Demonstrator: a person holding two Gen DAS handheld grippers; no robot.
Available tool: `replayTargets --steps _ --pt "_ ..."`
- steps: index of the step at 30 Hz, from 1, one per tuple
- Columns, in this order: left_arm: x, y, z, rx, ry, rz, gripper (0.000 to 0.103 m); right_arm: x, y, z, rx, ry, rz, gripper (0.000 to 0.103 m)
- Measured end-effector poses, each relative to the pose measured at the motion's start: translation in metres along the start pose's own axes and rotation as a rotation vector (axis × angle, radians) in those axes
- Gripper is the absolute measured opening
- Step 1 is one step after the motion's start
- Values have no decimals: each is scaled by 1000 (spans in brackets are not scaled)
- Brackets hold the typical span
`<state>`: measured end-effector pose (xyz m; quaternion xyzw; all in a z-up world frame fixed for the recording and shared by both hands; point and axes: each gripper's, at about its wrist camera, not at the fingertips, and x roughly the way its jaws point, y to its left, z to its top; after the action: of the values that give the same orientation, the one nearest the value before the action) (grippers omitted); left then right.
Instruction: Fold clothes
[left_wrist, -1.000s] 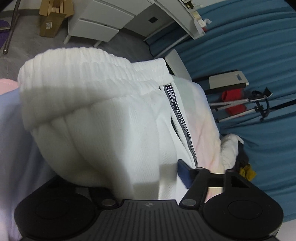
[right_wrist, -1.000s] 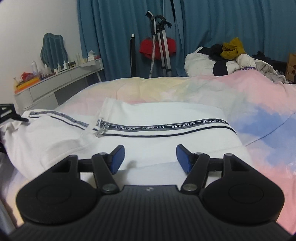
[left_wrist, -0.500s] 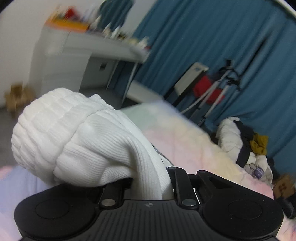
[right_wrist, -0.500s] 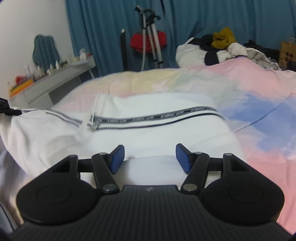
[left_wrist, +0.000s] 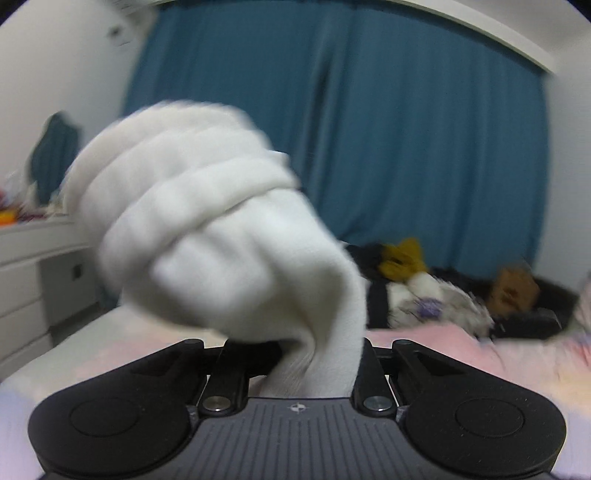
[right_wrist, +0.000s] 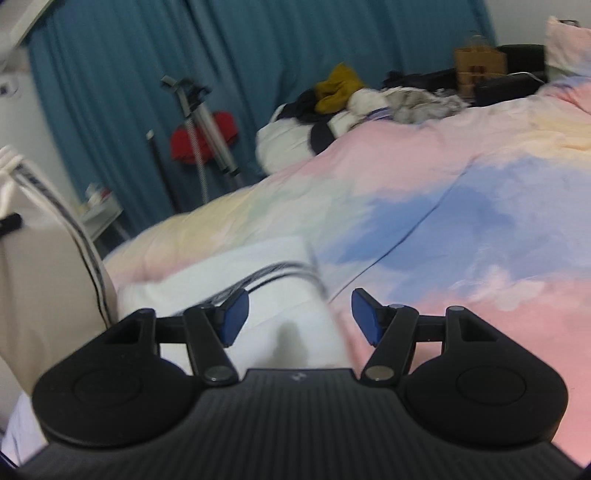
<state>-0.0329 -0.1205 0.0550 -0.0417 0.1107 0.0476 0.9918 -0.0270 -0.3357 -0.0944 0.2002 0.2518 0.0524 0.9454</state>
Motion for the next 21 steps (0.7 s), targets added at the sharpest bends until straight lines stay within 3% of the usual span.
replayTargets --steps 7,13,15,21 --pt "30 -130 -101 319 70 -74 16 -11 -45 15 160 -46 -15 66" --pt "35 -174 -148 527 87 -91 19 -7 -76 15 308 -41 55 66" --pt "37 -160 -147 556 109 -133 22 -4 -80 15 349 -33 109 66" --pt "34 -105 -150 636 159 -246 62 7 -70 12 344 23 186 68"
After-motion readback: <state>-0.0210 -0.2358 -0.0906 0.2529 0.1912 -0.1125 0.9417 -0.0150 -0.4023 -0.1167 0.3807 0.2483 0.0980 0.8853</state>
